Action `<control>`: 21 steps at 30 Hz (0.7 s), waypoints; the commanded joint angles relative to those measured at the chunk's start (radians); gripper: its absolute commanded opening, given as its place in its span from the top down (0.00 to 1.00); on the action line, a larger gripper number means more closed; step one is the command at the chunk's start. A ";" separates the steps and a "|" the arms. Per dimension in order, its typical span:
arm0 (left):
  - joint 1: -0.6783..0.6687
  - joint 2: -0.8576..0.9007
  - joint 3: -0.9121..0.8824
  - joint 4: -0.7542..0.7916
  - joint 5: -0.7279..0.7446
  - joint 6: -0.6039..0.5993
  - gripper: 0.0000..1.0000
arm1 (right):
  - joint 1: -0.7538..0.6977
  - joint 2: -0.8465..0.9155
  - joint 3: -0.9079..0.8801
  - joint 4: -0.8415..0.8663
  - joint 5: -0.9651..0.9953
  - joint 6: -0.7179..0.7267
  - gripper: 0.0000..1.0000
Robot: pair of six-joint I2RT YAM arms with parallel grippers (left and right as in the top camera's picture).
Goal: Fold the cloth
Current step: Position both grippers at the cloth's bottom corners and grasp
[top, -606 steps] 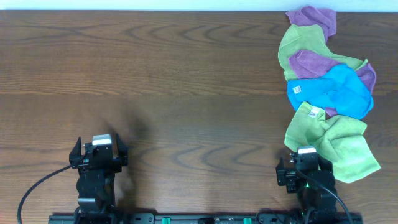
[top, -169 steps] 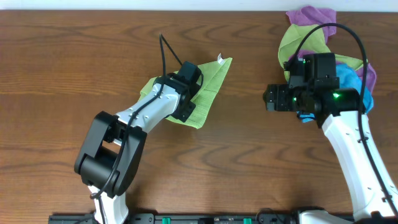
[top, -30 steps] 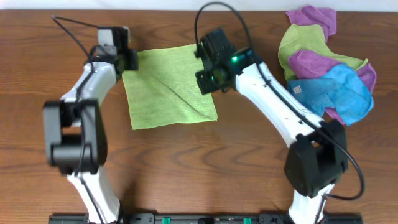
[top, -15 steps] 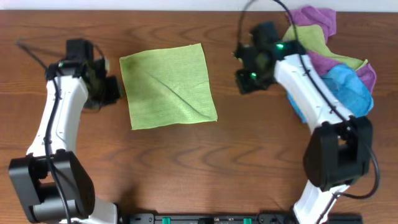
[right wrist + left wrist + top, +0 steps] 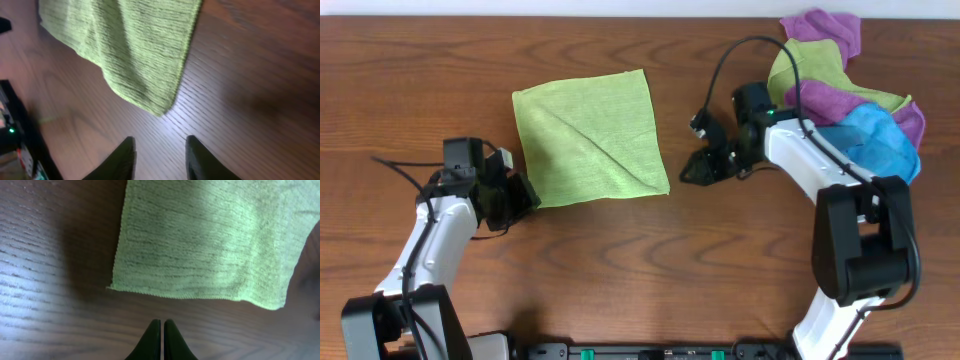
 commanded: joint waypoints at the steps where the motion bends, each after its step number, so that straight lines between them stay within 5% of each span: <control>1: 0.044 -0.012 -0.010 0.015 0.010 -0.019 0.87 | 0.044 0.000 -0.015 0.040 -0.044 0.024 0.55; 3: 0.089 -0.012 -0.010 0.022 0.024 -0.003 0.77 | 0.069 0.000 -0.018 0.083 -0.028 0.059 0.52; 8: 0.171 -0.010 -0.010 0.026 0.076 0.060 0.34 | 0.106 0.000 -0.018 0.133 0.037 0.104 0.49; 21: 0.177 0.156 -0.010 0.117 0.179 0.071 0.27 | 0.108 0.071 -0.018 0.178 0.064 0.164 0.46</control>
